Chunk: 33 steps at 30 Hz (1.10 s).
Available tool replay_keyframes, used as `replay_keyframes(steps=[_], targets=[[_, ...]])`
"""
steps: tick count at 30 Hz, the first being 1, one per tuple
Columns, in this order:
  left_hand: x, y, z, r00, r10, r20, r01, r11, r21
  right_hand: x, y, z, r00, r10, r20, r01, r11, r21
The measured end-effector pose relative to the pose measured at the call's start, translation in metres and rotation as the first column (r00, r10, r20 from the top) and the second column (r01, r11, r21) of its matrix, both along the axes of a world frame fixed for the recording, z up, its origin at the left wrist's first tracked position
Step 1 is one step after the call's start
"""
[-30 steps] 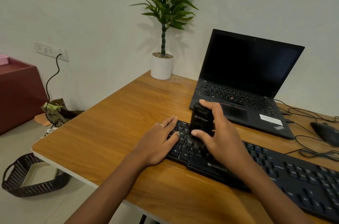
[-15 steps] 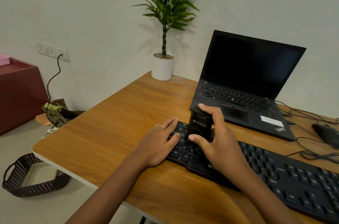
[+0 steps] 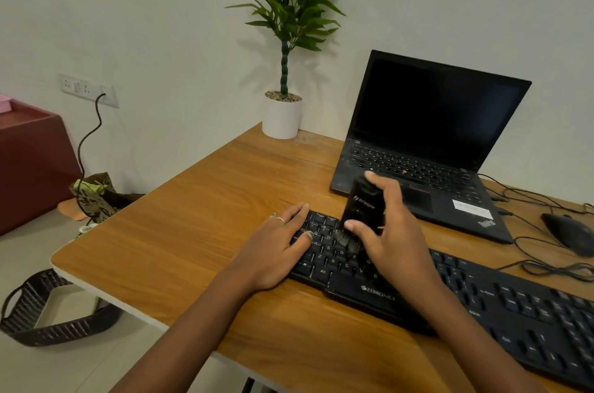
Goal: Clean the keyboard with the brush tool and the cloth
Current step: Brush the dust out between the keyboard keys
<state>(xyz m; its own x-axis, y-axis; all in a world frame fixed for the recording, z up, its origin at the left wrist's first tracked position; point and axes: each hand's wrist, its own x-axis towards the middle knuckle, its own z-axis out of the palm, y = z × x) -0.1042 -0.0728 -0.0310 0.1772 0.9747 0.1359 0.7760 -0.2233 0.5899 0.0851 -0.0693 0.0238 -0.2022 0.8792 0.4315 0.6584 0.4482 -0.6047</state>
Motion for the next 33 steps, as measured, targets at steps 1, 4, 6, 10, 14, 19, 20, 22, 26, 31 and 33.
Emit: replay_keyframes(steps=[1, 4, 6, 10, 14, 19, 20, 22, 26, 31, 33], targets=[[0.0, 0.0, 0.0, 1.0, 0.002, 0.001, -0.002, 1.0, -0.006, 0.002, 0.003, -0.001, 0.999, -0.027, -0.031, 0.028, 1.0, 0.002], [0.0, 0.0, 0.0, 1.0, -0.004, 0.0, 0.004, 1.0, -0.004, -0.003, -0.007, -0.001, 0.987, 0.111, -0.119, -0.122, 0.989, -0.089], [0.0, 0.0, 0.001, 1.0, -0.005, -0.002, 0.005, 1.0, -0.001, -0.004, -0.013, -0.001, 0.978, 0.193, -0.085, -0.203, 0.97, -0.133], [0.001, -0.001, 0.001, 1.0, 0.007, -0.002, -0.007, 1.0, -0.012, 0.004, 0.007, 0.002, 1.0, -0.003, -0.022, 0.003, 1.0, -0.03], [0.0, -0.001, 0.002, 1.0, 0.001, -0.004, -0.001, 1.0, 0.0, -0.003, -0.002, 0.002, 0.994, 0.098, -0.053, -0.101, 0.993, -0.06], [0.0, -0.001, 0.001, 1.0, -0.002, -0.008, 0.002, 1.0, -0.005, -0.002, 0.004, 0.002, 0.997, 0.07, 0.026, -0.069, 0.997, -0.043], [0.0, -0.001, 0.001, 1.0, 0.0, -0.007, 0.0, 1.0, -0.007, -0.001, 0.008, 0.003, 1.0, 0.016, 0.019, -0.015, 1.0, -0.016], [0.001, -0.002, 0.002, 1.0, -0.002, -0.011, 0.002, 1.0, -0.007, -0.004, 0.007, 0.004, 1.0, 0.016, 0.002, -0.016, 1.0, -0.007], [0.0, -0.002, 0.004, 1.0, -0.014, -0.005, 0.014, 1.0, 0.013, -0.011, -0.006, 0.001, 0.985, 0.172, 0.021, -0.17, 0.982, -0.082], [0.001, -0.003, 0.003, 1.0, -0.007, -0.005, 0.007, 1.0, -0.005, -0.002, 0.012, 0.004, 1.0, -0.016, 0.006, 0.016, 1.0, 0.015], [0.0, -0.002, 0.003, 1.0, -0.012, -0.006, 0.012, 1.0, -0.004, -0.008, 0.005, 0.004, 0.996, 0.075, -0.047, -0.077, 0.996, -0.049]])
